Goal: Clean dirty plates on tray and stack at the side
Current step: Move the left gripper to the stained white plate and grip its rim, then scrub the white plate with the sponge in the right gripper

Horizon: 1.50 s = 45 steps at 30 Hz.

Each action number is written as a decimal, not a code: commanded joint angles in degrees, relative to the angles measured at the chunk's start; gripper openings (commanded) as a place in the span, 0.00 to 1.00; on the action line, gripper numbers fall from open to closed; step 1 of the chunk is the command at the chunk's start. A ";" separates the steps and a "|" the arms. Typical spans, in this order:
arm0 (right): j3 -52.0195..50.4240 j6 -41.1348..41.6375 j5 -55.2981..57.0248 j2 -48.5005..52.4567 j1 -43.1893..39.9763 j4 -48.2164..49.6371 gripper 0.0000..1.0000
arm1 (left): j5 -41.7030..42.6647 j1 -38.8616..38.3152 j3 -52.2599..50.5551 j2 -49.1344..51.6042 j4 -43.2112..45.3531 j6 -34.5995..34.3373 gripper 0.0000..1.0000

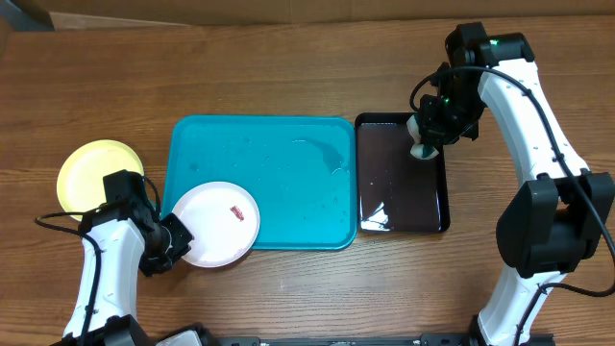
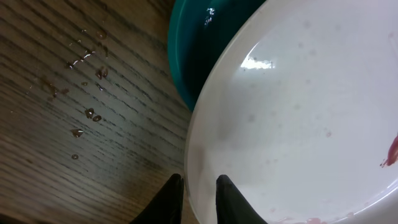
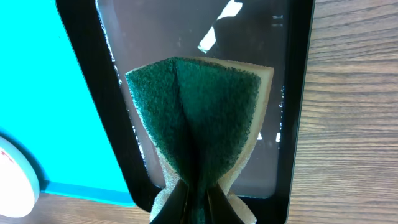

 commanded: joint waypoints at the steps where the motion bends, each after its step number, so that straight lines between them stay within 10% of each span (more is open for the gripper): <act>1: 0.11 -0.48 0.17 -1.16 -0.15 0.02 0.05 | -0.83 0.20 -1.38 0.07 0.44 -0.81 0.21; 27: 0.11 -0.46 0.15 -1.16 -0.15 0.24 0.05 | 8.04 -0.76 5.64 0.07 5.16 0.28 0.04; 45: 0.11 -0.46 0.13 -1.16 -0.13 0.26 0.04 | 5.51 -17.66 6.25 11.74 20.00 -7.93 0.04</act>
